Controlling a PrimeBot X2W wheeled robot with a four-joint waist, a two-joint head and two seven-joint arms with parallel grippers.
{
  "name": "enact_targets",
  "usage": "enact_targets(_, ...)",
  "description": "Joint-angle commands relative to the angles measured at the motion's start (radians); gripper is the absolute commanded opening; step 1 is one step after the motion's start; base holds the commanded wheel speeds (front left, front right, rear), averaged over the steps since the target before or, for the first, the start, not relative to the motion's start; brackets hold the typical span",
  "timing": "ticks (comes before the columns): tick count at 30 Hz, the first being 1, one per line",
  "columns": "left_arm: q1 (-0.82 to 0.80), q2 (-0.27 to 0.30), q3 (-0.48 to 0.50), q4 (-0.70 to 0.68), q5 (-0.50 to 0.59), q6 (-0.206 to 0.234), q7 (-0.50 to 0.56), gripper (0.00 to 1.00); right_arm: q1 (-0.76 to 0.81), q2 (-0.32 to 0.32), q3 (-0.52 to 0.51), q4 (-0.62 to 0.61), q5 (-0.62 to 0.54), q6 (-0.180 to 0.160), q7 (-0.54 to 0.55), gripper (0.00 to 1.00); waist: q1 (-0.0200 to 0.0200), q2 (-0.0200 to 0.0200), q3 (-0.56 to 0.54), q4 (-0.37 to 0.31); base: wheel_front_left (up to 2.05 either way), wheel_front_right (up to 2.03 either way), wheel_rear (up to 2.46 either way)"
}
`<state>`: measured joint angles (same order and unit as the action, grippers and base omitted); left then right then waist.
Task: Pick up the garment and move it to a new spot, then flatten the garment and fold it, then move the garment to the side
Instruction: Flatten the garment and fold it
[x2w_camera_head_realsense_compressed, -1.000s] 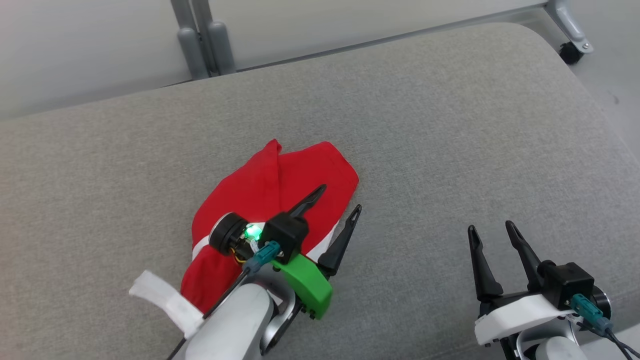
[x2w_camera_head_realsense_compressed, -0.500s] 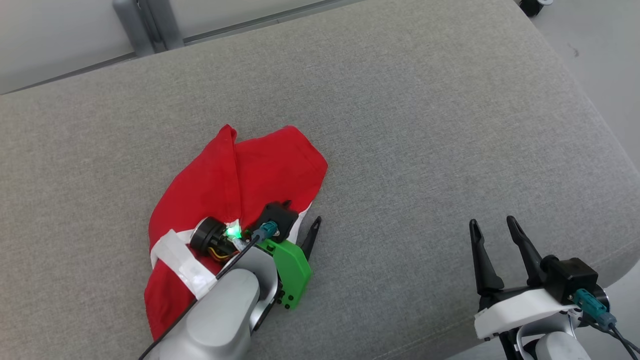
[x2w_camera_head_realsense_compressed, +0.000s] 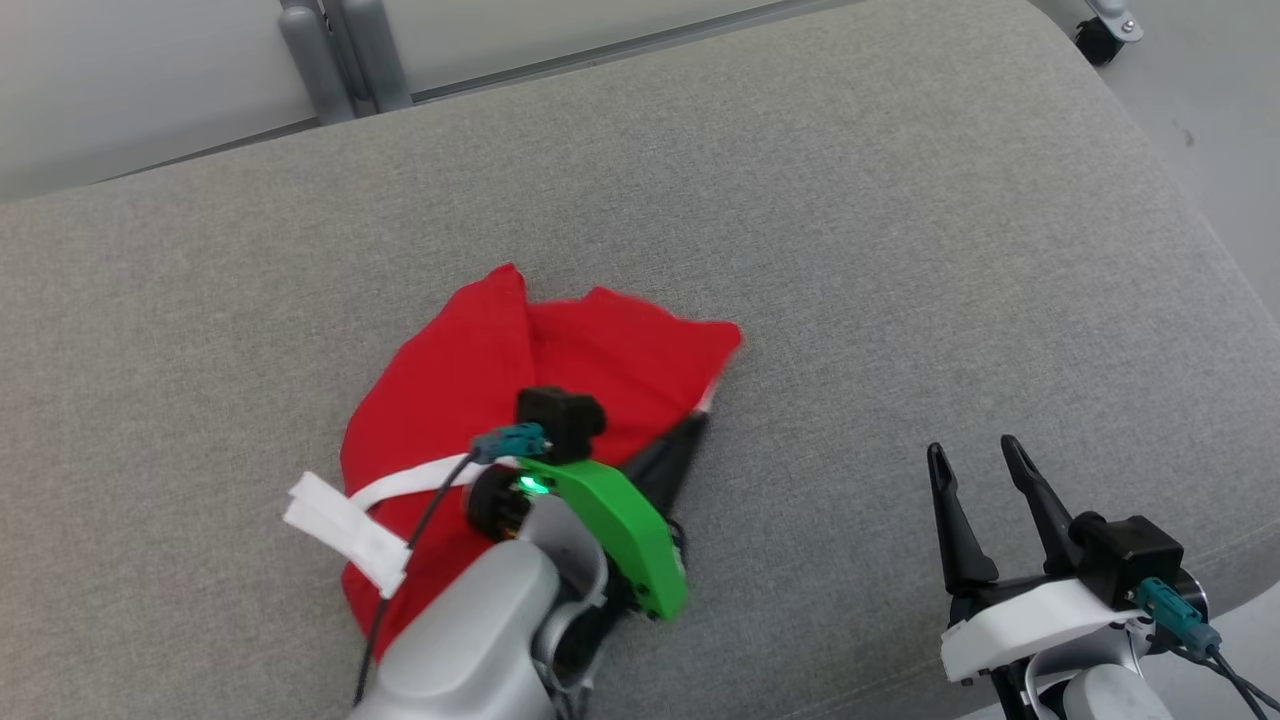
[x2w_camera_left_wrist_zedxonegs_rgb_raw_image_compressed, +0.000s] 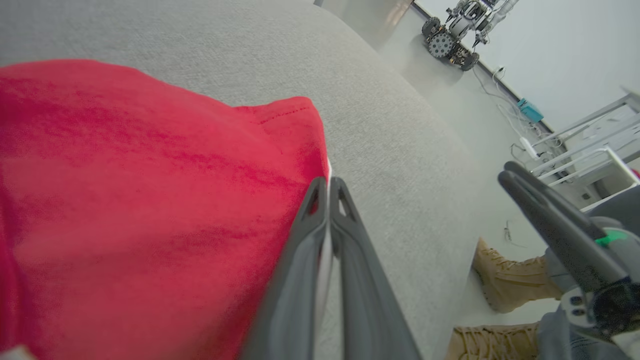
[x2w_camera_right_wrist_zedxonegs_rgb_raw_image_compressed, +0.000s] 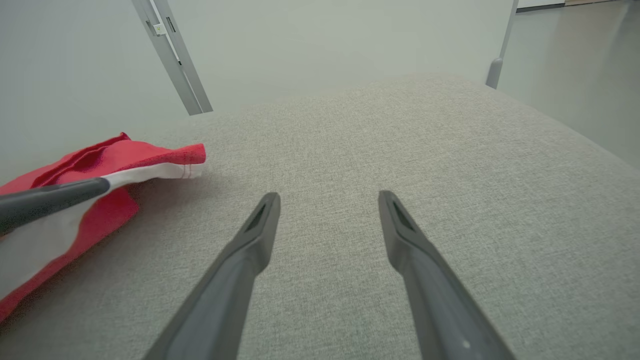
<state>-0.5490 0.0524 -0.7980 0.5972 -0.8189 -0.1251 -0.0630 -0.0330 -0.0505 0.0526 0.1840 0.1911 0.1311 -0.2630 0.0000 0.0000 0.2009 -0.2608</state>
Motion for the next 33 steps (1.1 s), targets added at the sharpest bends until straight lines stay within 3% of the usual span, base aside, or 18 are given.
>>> enact_targets(1,0.019,-0.005,-0.050,-0.078,-0.091,-0.007,0.040,0.00,0.006,-0.001,0.002,0.002,0.004,-0.001,-0.003,1.00,0.0000,0.0000,-0.002,0.000,0.00,0.00,0.00)
enact_targets(5,0.037,0.063,-0.118,-0.246,-0.319,-0.006,0.117,0.00,0.004,-0.001,0.002,0.006,0.001,-0.001,-0.003,1.00,0.0000,0.0000,0.000,-0.003,0.00,0.00,0.00)
enact_targets(7,0.042,0.091,-0.128,-0.261,-0.372,-0.006,0.110,0.00,0.003,-0.001,-0.001,0.007,-0.001,-0.001,-0.003,1.00,0.0000,0.0000,0.001,-0.006,0.00,0.00,0.00)
enact_targets(8,0.035,0.101,-0.136,-0.250,-0.367,-0.006,0.096,0.41,0.003,-0.001,-0.002,0.007,-0.002,-0.001,-0.003,1.00,0.0000,0.0000,0.002,-0.008,0.00,0.00,0.00)
enact_targets(9,0.016,0.117,-0.163,-0.224,-0.327,-0.006,0.078,1.00,0.003,-0.001,-0.002,0.008,-0.005,-0.001,-0.003,1.00,0.0000,0.0000,0.003,-0.010,0.00,0.00,0.00)
enact_targets(12,0.003,0.121,-0.243,-0.161,-0.268,-0.006,0.040,1.00,0.001,-0.001,0.000,0.010,-0.005,-0.001,-0.003,1.00,0.0000,0.0000,0.005,-0.017,0.00,0.00,0.00)
enact_targets(15,0.020,0.097,-0.290,-0.163,-0.323,-0.006,0.021,1.00,0.005,-0.001,-0.003,0.010,-0.002,-0.001,-0.003,1.00,0.0000,0.0000,0.005,-0.021,0.00,0.00,0.00)
enact_targets(21,0.038,0.099,-0.287,-0.302,-0.482,-0.006,-0.080,1.00,0.023,-0.001,-0.019,0.013,0.001,-0.001,-0.003,1.00,0.0000,0.0000,-0.005,-0.006,0.00,0.00,0.00)
enact_targets(24,0.035,0.141,-0.275,-0.325,-0.472,-0.006,-0.153,1.00,0.027,-0.001,-0.020,0.015,-0.001,-0.001,-0.003,1.00,0.0000,0.0000,-0.019,0.008,0.00,0.00,0.00)
enact_targets(28,0.078,0.176,-0.208,-0.271,-0.370,0.008,-0.199,1.00,0.042,-0.001,-0.031,0.014,-0.006,-0.001,-0.003,1.00,0.0000,0.0000,-0.049,0.034,0.00,0.00,0.00)
enact_targets(33,0.232,0.187,0.041,-0.322,-0.186,0.080,-0.202,1.00,0.069,-0.001,-0.060,0.002,-0.020,-0.001,-0.003,1.00,0.0000,0.0000,-0.085,0.081,0.00,0.00,0.00)
